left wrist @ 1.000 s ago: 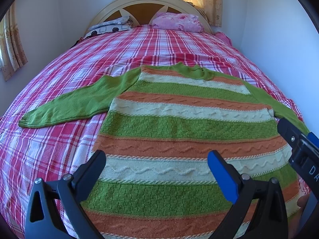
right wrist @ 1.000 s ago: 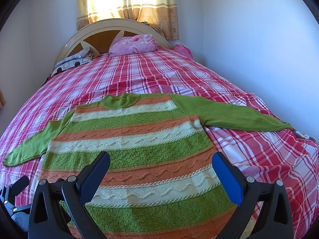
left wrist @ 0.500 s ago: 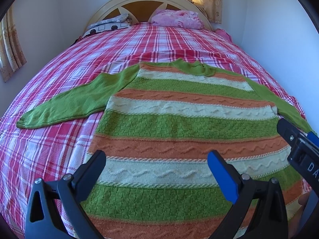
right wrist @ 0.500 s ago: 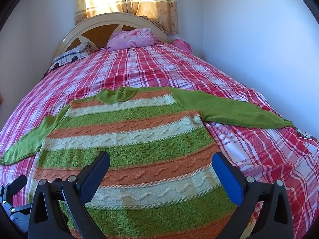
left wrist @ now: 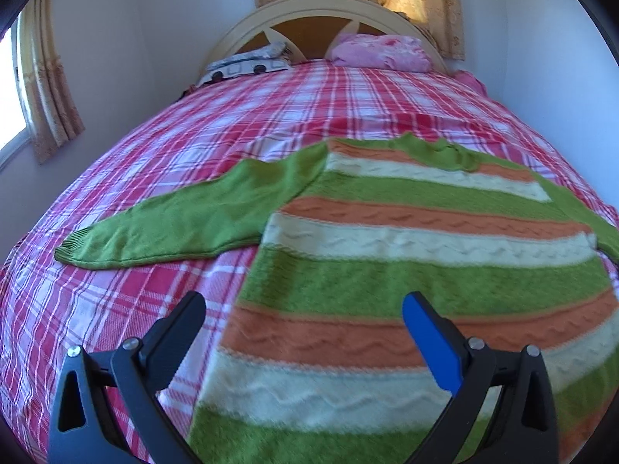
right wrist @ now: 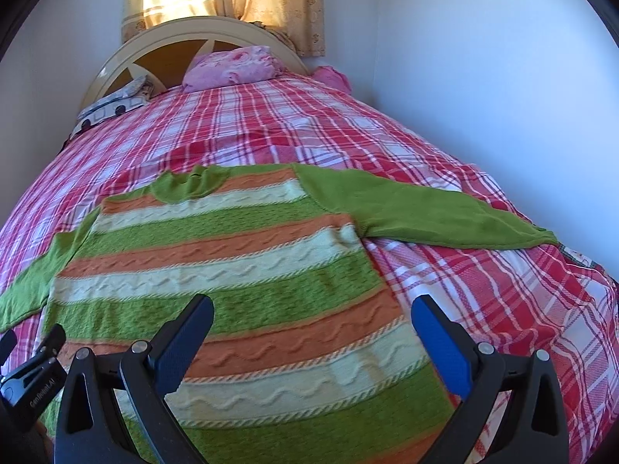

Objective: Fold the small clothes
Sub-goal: 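Grasp the green sleeve cuff with the right gripper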

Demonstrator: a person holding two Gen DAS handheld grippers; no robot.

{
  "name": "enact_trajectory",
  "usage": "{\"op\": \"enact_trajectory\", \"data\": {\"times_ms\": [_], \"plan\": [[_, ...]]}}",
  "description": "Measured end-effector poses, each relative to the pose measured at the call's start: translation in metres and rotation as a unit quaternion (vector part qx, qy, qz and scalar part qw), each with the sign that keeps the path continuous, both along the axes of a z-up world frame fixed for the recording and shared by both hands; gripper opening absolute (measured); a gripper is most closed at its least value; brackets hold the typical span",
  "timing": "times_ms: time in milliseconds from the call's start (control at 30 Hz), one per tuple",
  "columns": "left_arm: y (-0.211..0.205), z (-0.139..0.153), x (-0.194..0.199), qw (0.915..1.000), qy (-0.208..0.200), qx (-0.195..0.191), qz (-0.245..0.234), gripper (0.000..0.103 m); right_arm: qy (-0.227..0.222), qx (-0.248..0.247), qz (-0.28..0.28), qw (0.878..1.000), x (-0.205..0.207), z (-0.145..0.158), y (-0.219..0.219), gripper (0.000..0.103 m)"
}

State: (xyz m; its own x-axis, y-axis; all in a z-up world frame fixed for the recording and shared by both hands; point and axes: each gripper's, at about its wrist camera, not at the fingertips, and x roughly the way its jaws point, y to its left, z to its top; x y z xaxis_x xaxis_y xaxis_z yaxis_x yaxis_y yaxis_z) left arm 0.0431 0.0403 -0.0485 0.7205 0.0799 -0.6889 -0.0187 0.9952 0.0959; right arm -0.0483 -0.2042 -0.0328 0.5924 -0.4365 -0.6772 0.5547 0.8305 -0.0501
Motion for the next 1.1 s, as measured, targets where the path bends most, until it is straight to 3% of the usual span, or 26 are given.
{"op": "enact_trajectory", "data": {"times_ms": [133, 233, 367, 467, 567, 600, 667, 767, 867, 967, 1033, 1067, 1100], "plan": [[0.010, -0.015, 0.008, 0.9997, 0.012, -0.017, 0.011, 0.103, -0.018, 0.007, 0.007, 1.000, -0.003, 0.000, -0.012, 0.102], [0.015, -0.026, 0.010, 0.9984, 0.038, -0.040, 0.013, 0.103, -0.042, 0.010, 0.000, 0.999, -0.011, 0.001, -0.036, 0.095], [0.024, -0.031, 0.013, 0.9953, 0.053, -0.080, 0.013, 0.103, -0.059, 0.045, -0.052, 0.996, -0.026, 0.002, -0.098, 0.069], [0.031, -0.033, 0.012, 0.9925, 0.056, -0.106, 0.022, 0.103, -0.067, 0.111, -0.119, 0.984, -0.047, -0.006, -0.171, 0.065], [0.028, -0.034, 0.011, 0.9930, 0.056, -0.101, 0.023, 0.103, -0.097, 0.188, -0.185, 0.960, -0.077, -0.022, -0.252, 0.064], [0.028, -0.035, 0.011, 0.9932, 0.056, -0.099, 0.024, 0.103, -0.108, 0.206, -0.206, 0.951, -0.087, -0.026, -0.271, 0.058], [0.028, -0.035, 0.011, 0.9932, 0.057, -0.099, 0.024, 0.103, -0.137, 0.254, -0.269, 0.919, -0.115, -0.037, -0.319, 0.054], [0.029, -0.036, 0.012, 0.9930, 0.058, -0.100, 0.024, 0.103, -0.170, 0.293, -0.323, 0.884, -0.145, -0.049, -0.365, 0.054], [0.029, -0.036, 0.014, 0.9930, 0.059, -0.099, 0.025, 0.103, -0.180, 0.317, -0.333, 0.870, -0.154, -0.059, -0.392, 0.054], [0.029, -0.036, 0.015, 0.9929, 0.059, -0.099, 0.025, 0.103, -0.184, 0.332, -0.326, 0.866, -0.149, -0.065, -0.402, 0.053], [0.029, -0.036, 0.015, 0.9930, 0.059, -0.099, 0.025, 0.103, -0.178, 0.320, -0.319, 0.874, -0.144, -0.063, -0.409, 0.034], [0.029, -0.036, 0.015, 0.9930, 0.059, -0.099, 0.025, 0.103, -0.170, 0.314, -0.309, 0.882, -0.140, -0.062, -0.412, 0.014], [0.029, -0.037, 0.015, 0.9929, 0.060, -0.099, 0.025, 0.103, -0.156, 0.305, -0.300, 0.890, -0.136, -0.059, -0.413, 0.009]]}}
